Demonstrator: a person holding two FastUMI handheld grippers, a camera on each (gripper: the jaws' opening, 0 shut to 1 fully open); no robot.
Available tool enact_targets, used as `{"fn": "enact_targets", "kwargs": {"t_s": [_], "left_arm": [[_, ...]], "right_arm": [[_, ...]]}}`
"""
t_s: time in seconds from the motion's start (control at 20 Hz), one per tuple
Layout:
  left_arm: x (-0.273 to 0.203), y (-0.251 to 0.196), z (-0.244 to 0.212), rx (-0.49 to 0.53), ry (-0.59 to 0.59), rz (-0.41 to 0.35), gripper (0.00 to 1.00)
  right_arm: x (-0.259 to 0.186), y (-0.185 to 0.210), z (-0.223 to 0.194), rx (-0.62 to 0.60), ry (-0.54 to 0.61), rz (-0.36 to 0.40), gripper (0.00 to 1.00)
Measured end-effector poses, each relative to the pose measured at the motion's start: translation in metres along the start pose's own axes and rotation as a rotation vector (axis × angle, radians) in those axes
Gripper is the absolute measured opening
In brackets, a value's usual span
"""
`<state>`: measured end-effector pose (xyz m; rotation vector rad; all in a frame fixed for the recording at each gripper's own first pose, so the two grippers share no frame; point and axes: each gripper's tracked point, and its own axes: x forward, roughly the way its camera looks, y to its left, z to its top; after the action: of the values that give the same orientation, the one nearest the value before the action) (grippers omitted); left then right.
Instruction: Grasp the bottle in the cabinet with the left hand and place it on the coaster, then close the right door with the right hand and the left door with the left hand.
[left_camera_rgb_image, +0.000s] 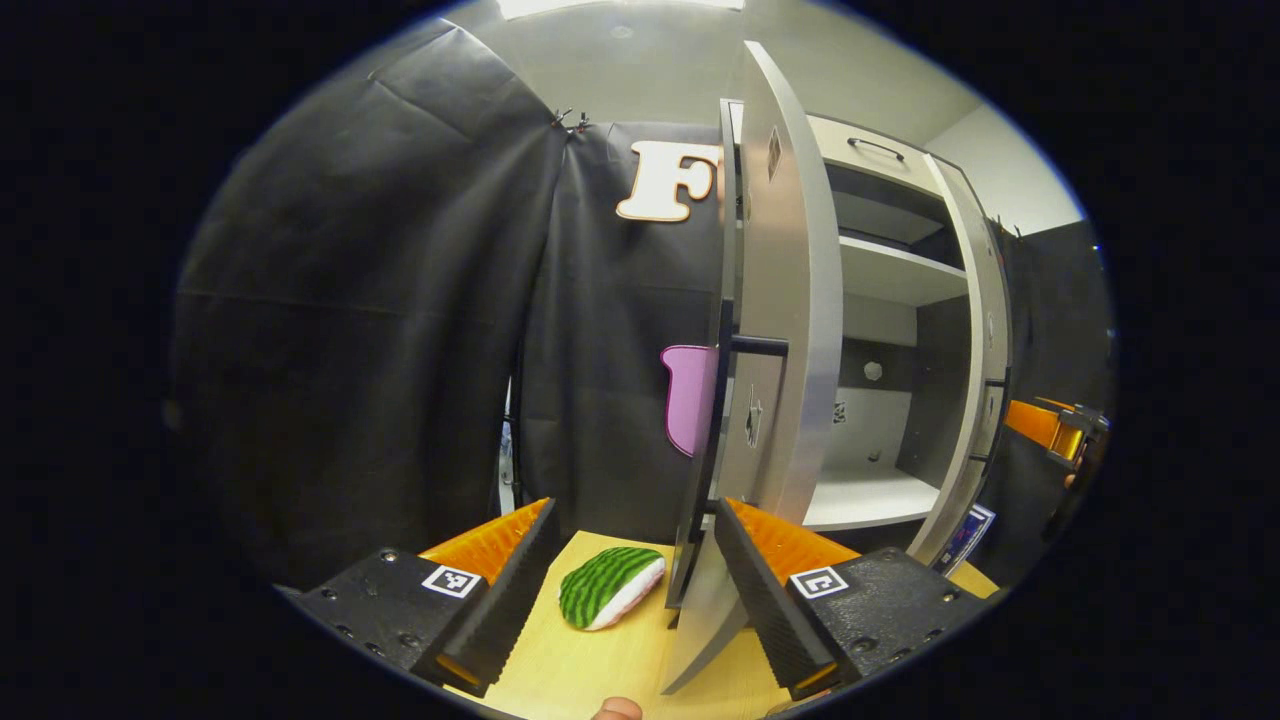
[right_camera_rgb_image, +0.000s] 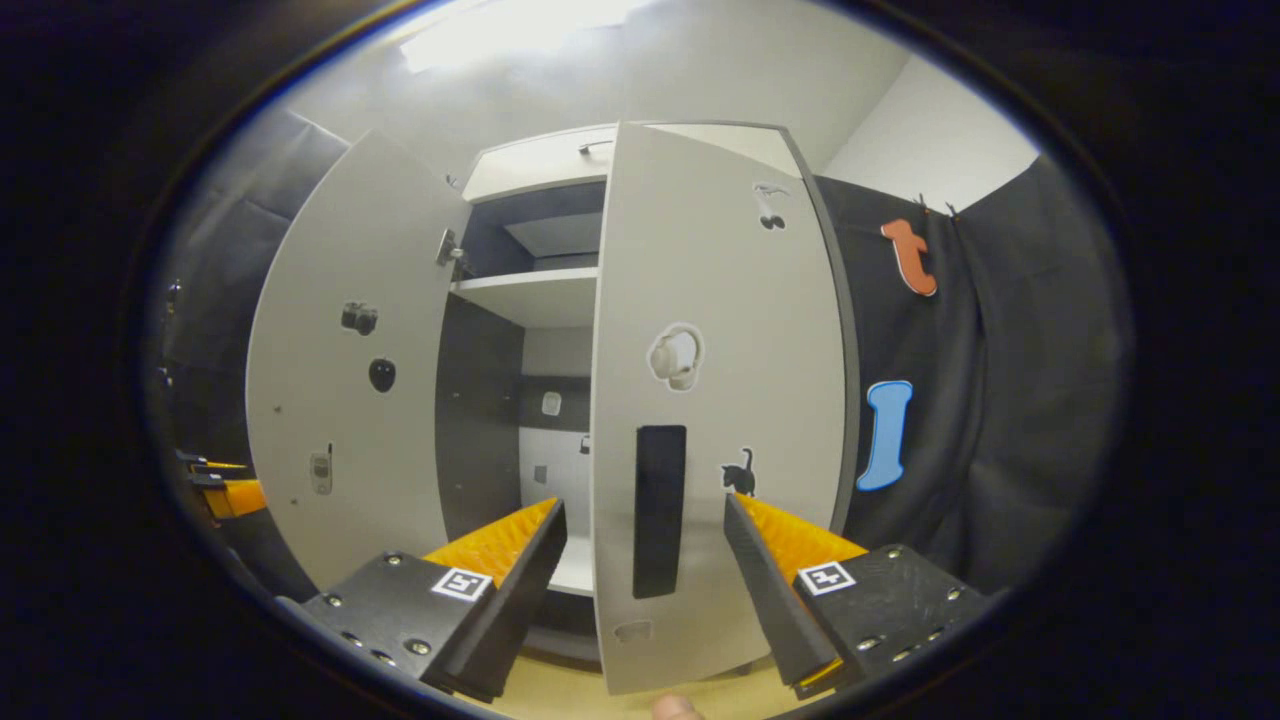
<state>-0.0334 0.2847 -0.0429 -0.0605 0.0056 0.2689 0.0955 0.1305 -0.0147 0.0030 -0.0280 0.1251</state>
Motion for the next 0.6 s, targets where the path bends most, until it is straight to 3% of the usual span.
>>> {"fn": "enact_targets", "kwargs": {"t_s": [0.2,0.25,0.3,0.45,0.55,0.6], "left_arm": [[0.000,-0.001,-0.002,-0.055,0.007,-0.006,1.00],[0.000,-0.002,-0.003,-0.065,0.007,-0.006,0.92],[0.000,-0.003,-0.003,-0.072,0.008,-0.007,0.96],[-0.001,-0.006,-0.003,-0.068,0.007,-0.009,0.96],[-0.002,-0.011,-0.001,-0.065,0.002,-0.013,0.91],[-0.004,-0.015,-0.002,-0.069,0.001,-0.016,0.95]], "right_arm": [[-0.001,-0.004,-0.003,-0.015,0.008,-0.005,0.96],[-0.002,-0.005,-0.003,-0.017,0.008,-0.004,0.96],[-0.002,-0.006,-0.003,-0.019,0.007,-0.002,0.96],[-0.003,-0.009,-0.002,-0.023,0.004,0.003,0.96],[-0.003,-0.011,-0.002,-0.028,0.005,0.007,0.93],[-0.003,-0.012,-0.003,-0.031,0.007,0.009,0.96]]}}
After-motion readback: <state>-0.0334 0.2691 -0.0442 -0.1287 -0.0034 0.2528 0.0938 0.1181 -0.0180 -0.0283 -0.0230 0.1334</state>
